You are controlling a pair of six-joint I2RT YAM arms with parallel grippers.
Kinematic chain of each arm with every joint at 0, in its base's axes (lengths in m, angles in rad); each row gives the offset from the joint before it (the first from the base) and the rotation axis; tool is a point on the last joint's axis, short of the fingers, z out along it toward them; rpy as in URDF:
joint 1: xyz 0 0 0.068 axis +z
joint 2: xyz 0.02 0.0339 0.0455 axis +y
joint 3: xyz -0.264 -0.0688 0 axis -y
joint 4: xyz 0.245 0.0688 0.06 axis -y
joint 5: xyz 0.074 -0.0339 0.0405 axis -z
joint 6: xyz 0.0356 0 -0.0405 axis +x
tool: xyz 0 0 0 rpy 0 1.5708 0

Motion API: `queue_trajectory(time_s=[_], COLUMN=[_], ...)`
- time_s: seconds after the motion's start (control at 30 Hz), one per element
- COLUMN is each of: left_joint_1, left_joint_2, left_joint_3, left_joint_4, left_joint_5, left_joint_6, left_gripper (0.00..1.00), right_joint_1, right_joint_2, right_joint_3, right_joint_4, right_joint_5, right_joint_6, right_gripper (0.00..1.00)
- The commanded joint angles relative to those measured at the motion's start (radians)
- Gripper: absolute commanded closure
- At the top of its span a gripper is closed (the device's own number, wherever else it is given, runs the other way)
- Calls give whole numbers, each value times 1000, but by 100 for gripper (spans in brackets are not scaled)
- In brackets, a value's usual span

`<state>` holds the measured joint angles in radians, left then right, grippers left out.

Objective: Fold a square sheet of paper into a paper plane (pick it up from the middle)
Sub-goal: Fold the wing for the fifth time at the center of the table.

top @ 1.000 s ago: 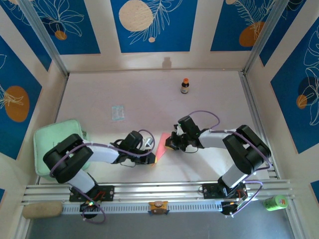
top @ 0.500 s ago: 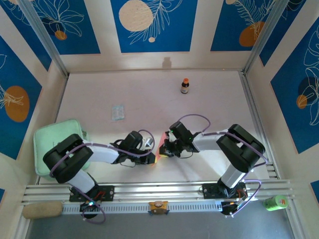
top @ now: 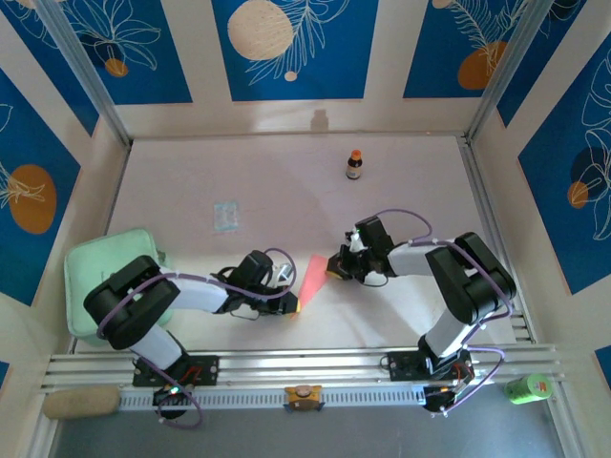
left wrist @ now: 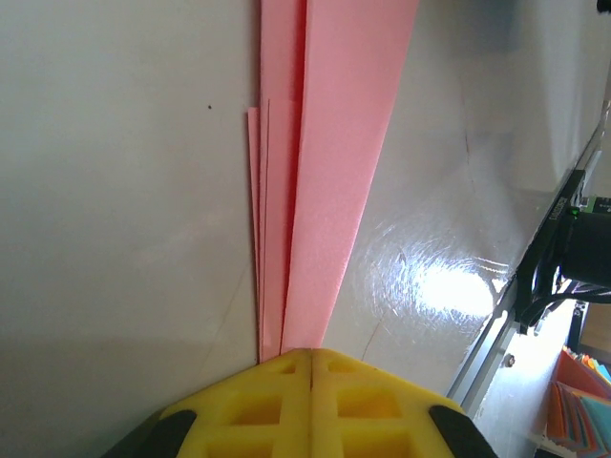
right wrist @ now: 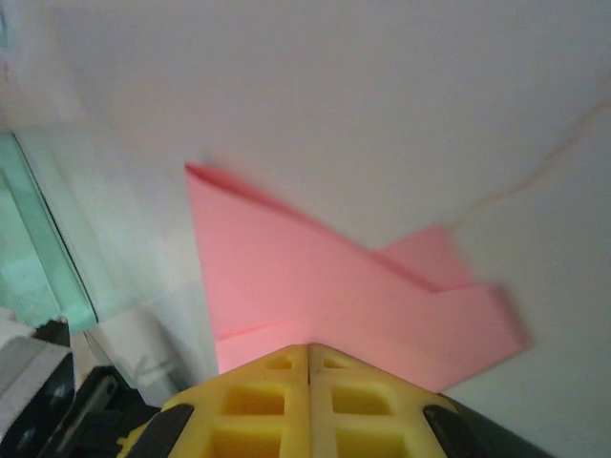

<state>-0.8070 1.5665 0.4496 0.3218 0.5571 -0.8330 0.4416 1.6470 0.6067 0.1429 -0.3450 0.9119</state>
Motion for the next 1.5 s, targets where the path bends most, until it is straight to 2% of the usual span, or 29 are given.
queue_trajectory(time_s=[0.0,0.33,0.53,0.77,0.93,1.03,1.13,1.2,1.3,1.37,1.47], left_joint_1=[-11,-11,-12,-20,-60,-118,-179,-176,-145,-103,-26], left_joint_2=[67,73,56,-1,-32,-61,-158,-222,-292,-296,-258], left_joint_3=[-29,-23,-19,-9,14,59,120,135,125,124,128], left_joint_4=[-53,-55,-62,-79,-44,-72,-230,-314,-371,-404,-393], left_joint_5=[-40,-40,-45,-67,-92,-130,-253,-307,-348,-325,-234], left_joint_6=[5,6,-1,-26,-78,-84,-23,2,31,54,88], left_gripper=[100,100,100,100,100,94,81,79,71,71,69], right_joint_1=[-55,-182,-192,-107,27,92,140,156,169,177,194], right_joint_2=[2,-28,-163,-377,-445,-463,-485,-499,-509,-502,-488], right_joint_3=[-21,-8,23,-76,-143,-185,-218,-228,-237,-234,-231], right_joint_4=[7,-23,-138,-172,-190,-185,-171,-178,-165,-160,-141], right_joint_5=[-34,-59,-35,1,48,90,124,140,150,155,167], right_joint_6=[-39,-67,-87,-8,49,100,134,147,160,163,178], right_gripper=[97,97,94,90,88,87,86,85,84,84,83])
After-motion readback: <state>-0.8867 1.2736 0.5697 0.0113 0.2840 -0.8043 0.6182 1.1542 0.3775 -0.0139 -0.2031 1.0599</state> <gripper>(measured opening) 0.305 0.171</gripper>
